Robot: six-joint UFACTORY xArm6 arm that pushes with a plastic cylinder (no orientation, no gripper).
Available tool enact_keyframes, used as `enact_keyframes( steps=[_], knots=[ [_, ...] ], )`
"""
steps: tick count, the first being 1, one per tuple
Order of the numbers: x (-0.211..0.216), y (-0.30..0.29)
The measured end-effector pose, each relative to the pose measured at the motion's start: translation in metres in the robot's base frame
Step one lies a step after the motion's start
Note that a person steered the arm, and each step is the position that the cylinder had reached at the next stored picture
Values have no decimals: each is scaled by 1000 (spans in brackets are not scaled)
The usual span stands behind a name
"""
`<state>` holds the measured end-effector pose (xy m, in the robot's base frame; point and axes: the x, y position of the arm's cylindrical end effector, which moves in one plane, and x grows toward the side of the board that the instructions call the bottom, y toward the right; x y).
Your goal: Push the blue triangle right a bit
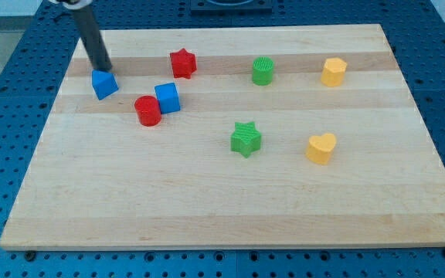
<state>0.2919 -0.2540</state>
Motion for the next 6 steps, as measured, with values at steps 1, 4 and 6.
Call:
enact_keyframes(
  steps=[1,4,6],
  knots=[
    [-3,-28],
    [47,-11],
    [64,27]
  ],
)
